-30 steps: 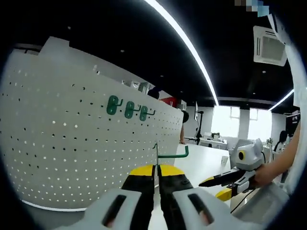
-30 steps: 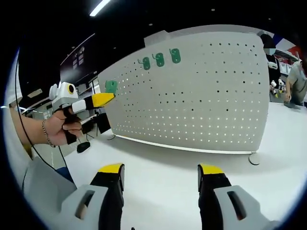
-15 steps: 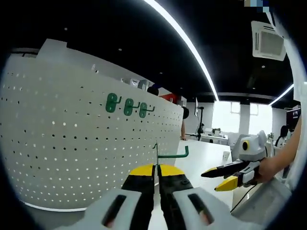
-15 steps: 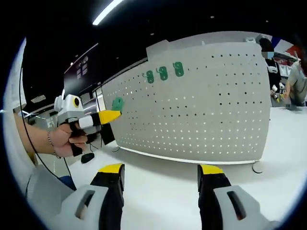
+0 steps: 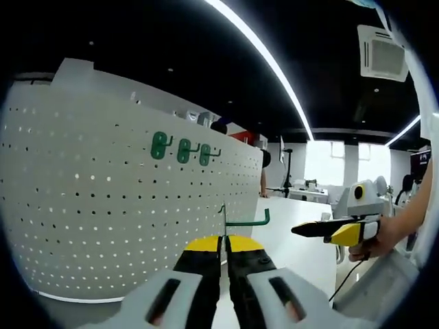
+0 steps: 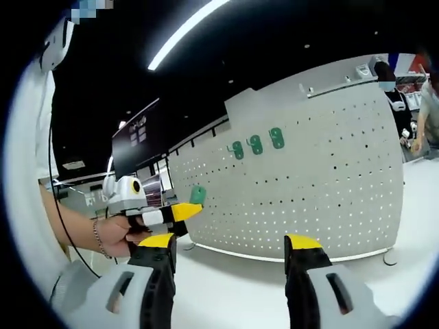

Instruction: Insert the hook assembly into the mounting plate slot until the hook locks in place.

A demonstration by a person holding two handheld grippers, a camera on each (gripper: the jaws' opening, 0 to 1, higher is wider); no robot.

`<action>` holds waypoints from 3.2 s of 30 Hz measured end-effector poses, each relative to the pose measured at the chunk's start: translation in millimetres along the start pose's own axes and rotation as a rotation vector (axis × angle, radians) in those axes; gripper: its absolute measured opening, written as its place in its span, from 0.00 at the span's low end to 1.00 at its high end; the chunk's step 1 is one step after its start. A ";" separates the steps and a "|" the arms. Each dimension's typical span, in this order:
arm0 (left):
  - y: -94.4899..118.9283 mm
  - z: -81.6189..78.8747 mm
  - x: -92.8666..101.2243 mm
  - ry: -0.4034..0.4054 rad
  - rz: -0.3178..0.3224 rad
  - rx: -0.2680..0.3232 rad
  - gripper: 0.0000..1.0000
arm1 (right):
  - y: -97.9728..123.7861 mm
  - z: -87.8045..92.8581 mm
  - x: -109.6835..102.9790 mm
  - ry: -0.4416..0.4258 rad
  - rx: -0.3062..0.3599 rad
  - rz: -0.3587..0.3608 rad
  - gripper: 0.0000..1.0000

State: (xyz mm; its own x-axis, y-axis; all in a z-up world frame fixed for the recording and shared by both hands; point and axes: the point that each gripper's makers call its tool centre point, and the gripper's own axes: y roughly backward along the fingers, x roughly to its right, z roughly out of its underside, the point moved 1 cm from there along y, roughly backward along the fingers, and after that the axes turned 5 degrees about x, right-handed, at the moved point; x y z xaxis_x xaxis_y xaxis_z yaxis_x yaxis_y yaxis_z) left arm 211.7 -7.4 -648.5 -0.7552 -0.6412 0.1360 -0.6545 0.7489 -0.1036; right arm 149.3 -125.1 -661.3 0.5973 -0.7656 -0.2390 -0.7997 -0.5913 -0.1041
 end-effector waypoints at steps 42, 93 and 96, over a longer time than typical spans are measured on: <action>6.2 0.4 -5.8 -0.041 -0.036 -0.012 0.02 | -85.8 -11.7 -50.1 -0.170 0.036 -0.188 0.48; 7.9 -5.1 -3.6 -0.058 -0.043 -0.010 0.02 | -115.3 -6.3 -57.9 -0.157 -0.016 -0.154 0.04; 8.6 -4.5 -3.9 -0.059 -0.047 -0.014 0.02 | -115.8 -3.1 -57.3 -0.145 -0.033 -0.147 0.02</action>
State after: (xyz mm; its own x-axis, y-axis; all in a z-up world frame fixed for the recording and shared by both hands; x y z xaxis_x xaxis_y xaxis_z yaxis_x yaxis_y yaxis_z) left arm 209.2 2.3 -645.4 -0.7250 -0.6838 0.0821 -0.6887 0.7201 -0.0847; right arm 207.9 -13.5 -632.6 0.6903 -0.6275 -0.3603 -0.7007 -0.7039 -0.1166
